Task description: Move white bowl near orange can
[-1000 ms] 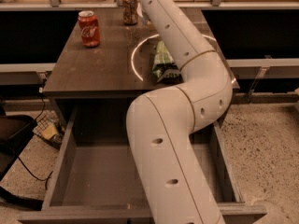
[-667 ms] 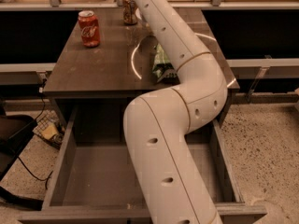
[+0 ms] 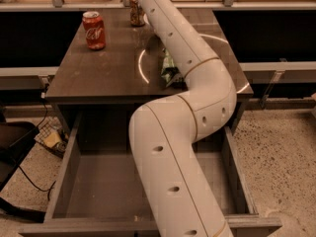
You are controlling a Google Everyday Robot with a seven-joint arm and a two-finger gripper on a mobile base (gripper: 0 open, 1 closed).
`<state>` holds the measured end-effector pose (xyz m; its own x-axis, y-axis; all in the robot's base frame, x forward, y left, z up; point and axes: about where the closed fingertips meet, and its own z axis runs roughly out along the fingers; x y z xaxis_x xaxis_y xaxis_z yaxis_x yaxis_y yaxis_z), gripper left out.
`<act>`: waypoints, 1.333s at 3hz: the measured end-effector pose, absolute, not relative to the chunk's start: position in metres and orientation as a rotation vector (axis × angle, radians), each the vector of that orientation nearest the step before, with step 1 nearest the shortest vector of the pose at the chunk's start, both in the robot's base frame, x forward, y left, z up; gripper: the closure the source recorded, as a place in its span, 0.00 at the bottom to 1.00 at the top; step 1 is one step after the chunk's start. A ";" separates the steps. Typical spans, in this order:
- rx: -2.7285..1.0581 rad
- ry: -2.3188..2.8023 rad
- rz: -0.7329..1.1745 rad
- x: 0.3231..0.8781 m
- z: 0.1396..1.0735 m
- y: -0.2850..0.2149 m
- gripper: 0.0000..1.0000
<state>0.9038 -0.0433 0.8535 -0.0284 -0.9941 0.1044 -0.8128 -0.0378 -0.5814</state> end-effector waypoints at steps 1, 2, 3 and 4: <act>-1.910 1.897 -0.719 0.905 0.850 -0.043 0.59; -1.915 1.899 -0.717 0.906 0.844 -0.043 0.27; -1.918 1.900 -0.716 0.907 0.840 -0.042 0.05; -1.918 1.900 -0.716 0.907 0.844 -0.042 0.00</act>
Offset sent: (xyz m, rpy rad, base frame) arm 0.0009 0.0001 -0.0036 -0.0012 0.0027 0.0006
